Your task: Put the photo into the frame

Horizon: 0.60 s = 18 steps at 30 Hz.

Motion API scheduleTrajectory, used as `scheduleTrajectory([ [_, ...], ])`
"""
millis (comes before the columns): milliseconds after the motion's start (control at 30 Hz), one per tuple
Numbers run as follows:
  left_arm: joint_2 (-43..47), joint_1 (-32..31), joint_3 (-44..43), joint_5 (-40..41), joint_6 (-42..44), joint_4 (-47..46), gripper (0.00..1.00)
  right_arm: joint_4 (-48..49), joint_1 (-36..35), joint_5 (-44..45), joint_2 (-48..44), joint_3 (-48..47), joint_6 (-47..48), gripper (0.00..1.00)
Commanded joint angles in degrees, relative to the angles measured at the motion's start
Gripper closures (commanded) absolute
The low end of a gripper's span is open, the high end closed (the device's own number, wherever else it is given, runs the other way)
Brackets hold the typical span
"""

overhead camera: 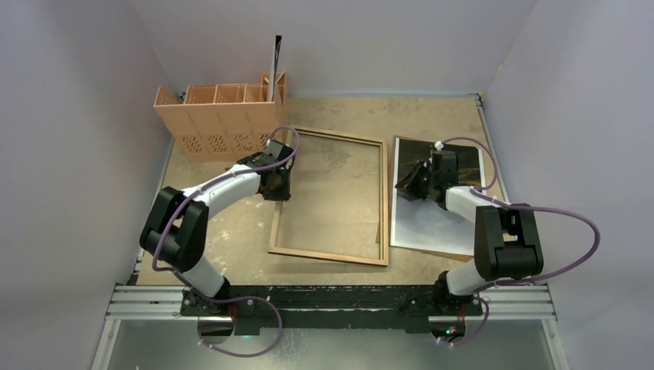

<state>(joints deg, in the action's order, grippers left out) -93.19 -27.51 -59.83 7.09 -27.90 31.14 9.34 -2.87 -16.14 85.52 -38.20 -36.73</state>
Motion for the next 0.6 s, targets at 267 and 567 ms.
scheduleTrajectory([
  [267,5.21,0.32,1.75,2.16,-0.31,1.22,1.00,4.65,-2.37,-4.36,12.70,-9.10,-2.10,0.95],
  [567,6.25,0.30,1.89,3.84,-0.66,1.73,1.00,0.50,-4.73,-1.40,19.61,-14.35,-1.76,0.94],
])
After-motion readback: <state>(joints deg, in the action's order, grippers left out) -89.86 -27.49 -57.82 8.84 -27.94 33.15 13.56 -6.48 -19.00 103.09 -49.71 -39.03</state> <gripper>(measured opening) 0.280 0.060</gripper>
